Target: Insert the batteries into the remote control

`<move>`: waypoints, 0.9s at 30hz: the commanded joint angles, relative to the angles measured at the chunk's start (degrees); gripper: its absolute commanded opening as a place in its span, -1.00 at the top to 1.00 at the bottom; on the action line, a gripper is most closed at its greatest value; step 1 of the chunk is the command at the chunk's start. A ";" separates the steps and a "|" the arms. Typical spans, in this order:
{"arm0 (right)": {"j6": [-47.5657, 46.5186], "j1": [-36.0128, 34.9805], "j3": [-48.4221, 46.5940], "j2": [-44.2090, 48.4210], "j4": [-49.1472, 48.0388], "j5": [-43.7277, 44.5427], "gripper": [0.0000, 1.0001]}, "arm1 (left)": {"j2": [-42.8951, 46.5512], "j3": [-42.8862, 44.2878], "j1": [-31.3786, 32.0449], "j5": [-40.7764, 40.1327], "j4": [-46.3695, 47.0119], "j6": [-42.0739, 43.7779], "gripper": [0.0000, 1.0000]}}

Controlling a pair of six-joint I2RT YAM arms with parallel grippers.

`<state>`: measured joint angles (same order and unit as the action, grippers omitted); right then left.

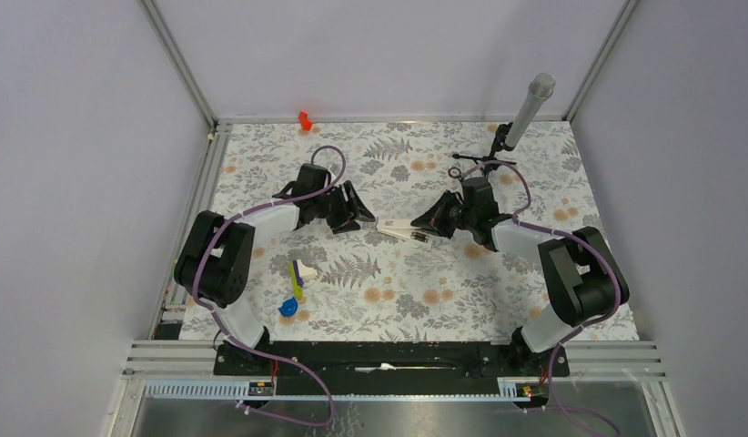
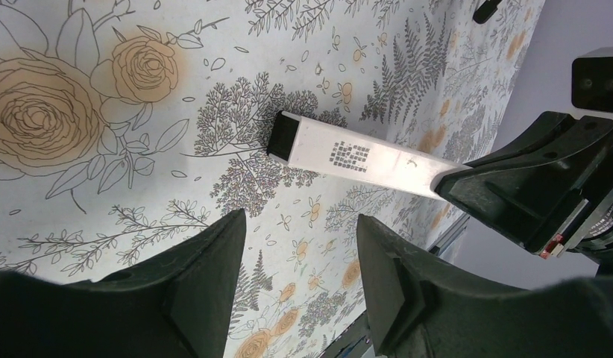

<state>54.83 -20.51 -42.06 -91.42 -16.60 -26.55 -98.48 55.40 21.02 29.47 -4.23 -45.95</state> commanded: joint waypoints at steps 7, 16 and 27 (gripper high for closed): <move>2.82 0.98 2.04 1.29 -10.61 -5.49 1.00 | 0.52 2.52 0.43 -0.28 0.44 1.22 -0.16; 2.59 1.53 3.65 2.33 -8.55 -4.42 1.00 | 0.43 2.52 0.50 -0.35 0.31 1.35 -0.17; 1.95 2.23 4.08 2.81 -6.47 -2.01 1.00 | 0.04 2.78 0.78 -0.15 0.36 1.22 -0.17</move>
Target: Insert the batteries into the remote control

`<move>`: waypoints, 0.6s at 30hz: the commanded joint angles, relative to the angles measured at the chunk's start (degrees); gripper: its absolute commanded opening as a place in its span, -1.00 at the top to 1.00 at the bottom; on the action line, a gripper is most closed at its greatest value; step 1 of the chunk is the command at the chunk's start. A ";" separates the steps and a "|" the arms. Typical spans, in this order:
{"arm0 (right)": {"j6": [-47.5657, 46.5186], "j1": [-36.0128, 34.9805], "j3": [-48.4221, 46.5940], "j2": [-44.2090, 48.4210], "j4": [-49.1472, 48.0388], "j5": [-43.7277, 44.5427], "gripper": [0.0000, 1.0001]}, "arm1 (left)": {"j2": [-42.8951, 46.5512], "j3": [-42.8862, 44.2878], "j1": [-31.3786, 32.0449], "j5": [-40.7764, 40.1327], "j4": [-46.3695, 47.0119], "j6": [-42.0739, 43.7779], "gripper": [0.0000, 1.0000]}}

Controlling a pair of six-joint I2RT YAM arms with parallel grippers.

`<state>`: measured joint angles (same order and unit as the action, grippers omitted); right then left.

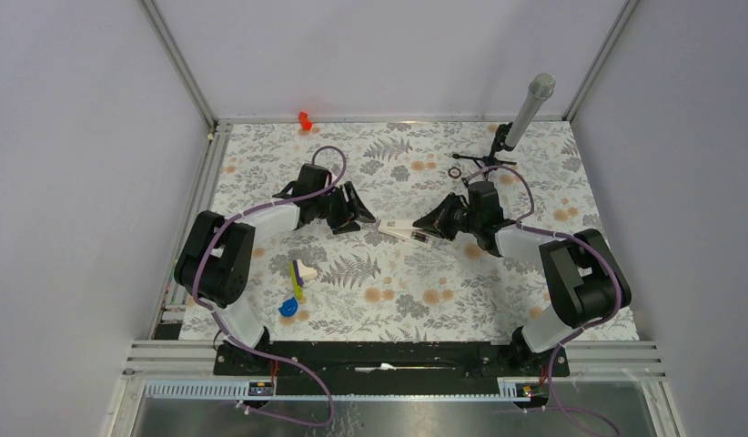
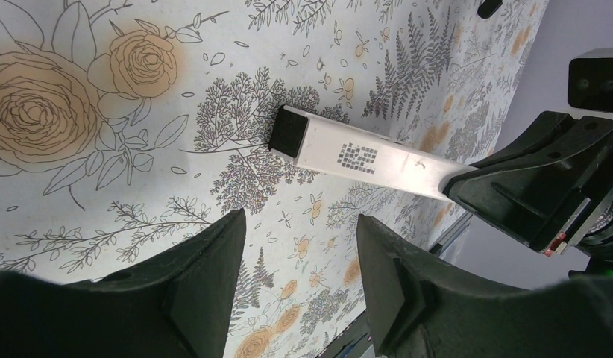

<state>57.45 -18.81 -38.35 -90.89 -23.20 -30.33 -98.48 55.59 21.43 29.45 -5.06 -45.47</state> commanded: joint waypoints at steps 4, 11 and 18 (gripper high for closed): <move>-0.59 0.68 0.66 2.02 0.60 2.39 1.00 | -0.13 2.72 0.36 -0.05 1.19 0.74 -0.17; 0.89 0.70 1.44 1.62 -1.69 1.76 1.00 | -0.19 2.85 0.59 -0.09 1.19 0.65 -0.16; 5.39 0.74 2.80 2.43 -9.40 -1.85 1.00 | -0.09 2.77 0.69 -0.25 1.19 0.65 -0.16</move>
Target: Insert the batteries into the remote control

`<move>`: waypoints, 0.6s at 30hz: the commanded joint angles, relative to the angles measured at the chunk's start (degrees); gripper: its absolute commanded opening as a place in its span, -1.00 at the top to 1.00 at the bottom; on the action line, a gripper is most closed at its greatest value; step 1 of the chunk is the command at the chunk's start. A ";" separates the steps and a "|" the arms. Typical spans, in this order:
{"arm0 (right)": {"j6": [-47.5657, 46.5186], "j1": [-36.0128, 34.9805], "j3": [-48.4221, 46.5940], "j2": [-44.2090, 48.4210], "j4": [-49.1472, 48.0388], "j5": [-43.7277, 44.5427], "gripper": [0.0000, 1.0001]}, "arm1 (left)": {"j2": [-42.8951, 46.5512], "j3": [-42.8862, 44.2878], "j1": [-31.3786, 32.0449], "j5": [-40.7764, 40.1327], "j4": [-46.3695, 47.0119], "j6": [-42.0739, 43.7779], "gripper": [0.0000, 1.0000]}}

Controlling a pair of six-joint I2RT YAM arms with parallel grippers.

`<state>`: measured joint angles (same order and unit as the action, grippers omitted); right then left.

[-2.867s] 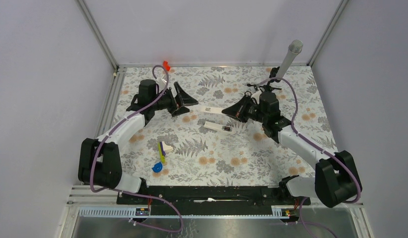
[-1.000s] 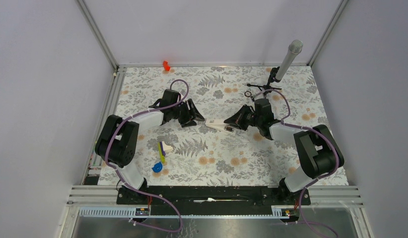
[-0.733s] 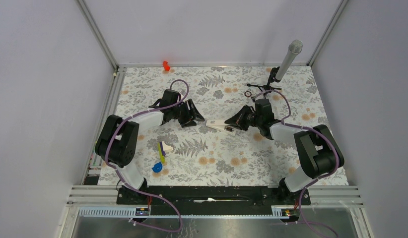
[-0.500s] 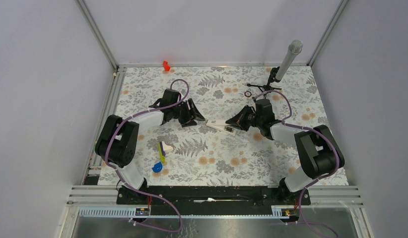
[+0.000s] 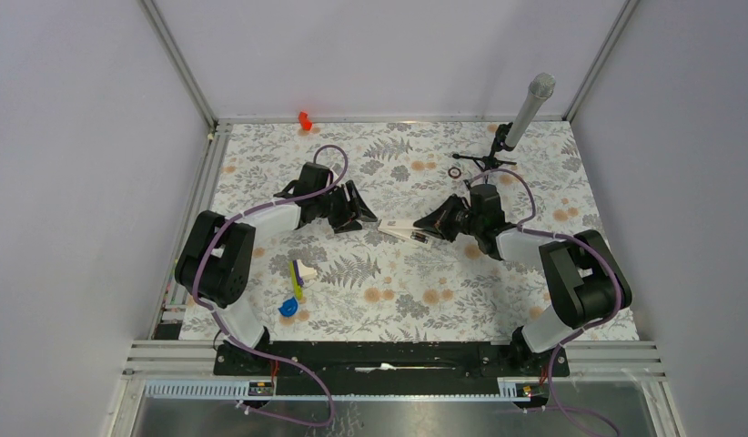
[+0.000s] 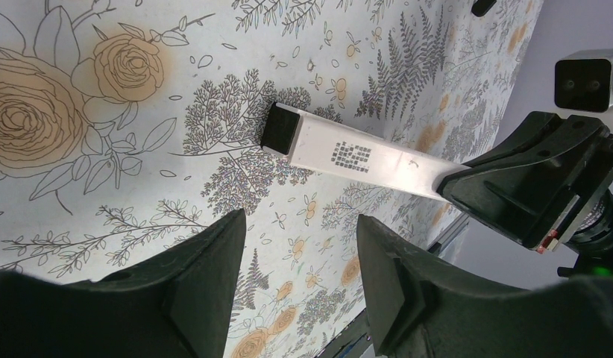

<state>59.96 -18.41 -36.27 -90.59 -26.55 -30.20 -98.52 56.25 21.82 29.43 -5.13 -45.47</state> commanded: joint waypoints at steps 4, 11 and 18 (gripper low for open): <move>3.73 0.48 1.74 2.80 -7.85 -1.32 1.00 | -0.01 2.03 0.31 -0.26 1.25 0.65 -0.17; 1.49 0.49 0.91 1.49 -3.52 0.42 1.00 | -0.01 1.93 0.32 -0.26 1.25 0.66 -0.17; 1.47 0.49 1.44 -0.57 -4.21 1.09 1.00 | -0.27 2.11 0.32 -0.22 1.23 0.47 -0.17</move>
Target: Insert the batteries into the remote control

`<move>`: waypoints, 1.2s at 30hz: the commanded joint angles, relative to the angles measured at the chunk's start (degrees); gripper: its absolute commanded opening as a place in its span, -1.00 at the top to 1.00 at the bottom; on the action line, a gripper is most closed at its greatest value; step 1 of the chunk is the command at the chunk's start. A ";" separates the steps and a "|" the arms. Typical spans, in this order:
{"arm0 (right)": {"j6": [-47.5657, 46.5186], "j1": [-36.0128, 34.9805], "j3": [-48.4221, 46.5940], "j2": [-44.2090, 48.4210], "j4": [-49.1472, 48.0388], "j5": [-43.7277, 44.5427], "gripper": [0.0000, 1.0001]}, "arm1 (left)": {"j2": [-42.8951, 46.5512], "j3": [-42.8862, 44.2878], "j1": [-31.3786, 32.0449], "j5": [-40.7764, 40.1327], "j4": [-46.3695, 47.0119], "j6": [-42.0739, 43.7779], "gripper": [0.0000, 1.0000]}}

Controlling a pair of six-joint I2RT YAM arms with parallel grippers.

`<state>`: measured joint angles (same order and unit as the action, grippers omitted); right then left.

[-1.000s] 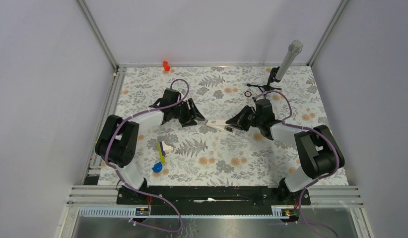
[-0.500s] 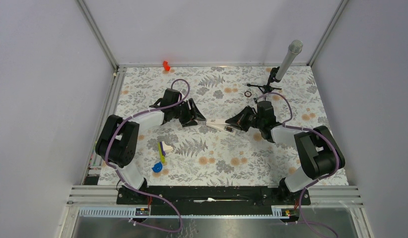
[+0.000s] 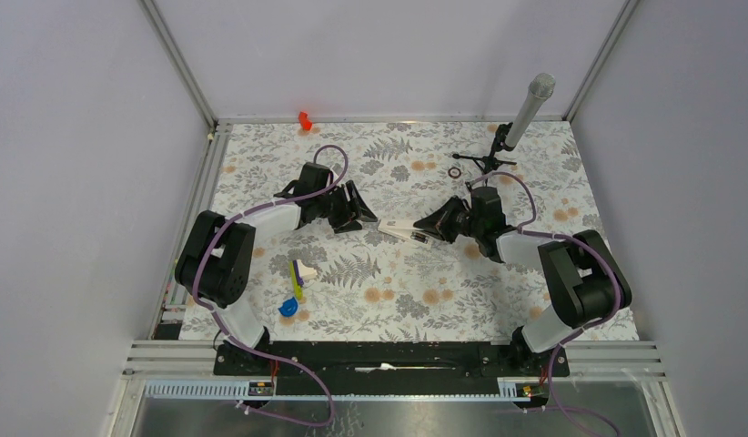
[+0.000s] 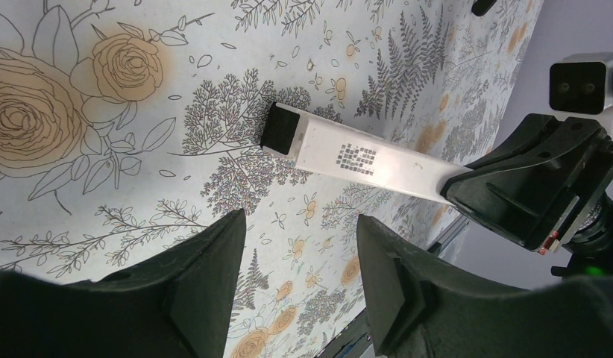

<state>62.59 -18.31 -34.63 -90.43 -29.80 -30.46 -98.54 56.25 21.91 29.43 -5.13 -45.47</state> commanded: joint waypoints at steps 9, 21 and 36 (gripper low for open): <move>-0.99 0.43 0.57 -1.02 -1.77 2.69 1.00 | -0.77 2.37 0.24 -0.10 1.26 0.46 -0.16; -4.00 0.42 0.24 -1.23 6.46 4.74 1.00 | -2.36 3.88 0.74 -0.60 1.25 -0.28 -0.17; -7.64 0.38 -1.03 -4.23 10.24 3.78 1.00 | -6.16 6.41 2.29 -3.10 -0.72 0.20 -0.15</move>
<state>58.74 -18.04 -35.11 -93.56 -25.76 -28.21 -103.92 59.96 23.53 28.21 -6.39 -45.91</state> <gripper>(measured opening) 0.068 0.578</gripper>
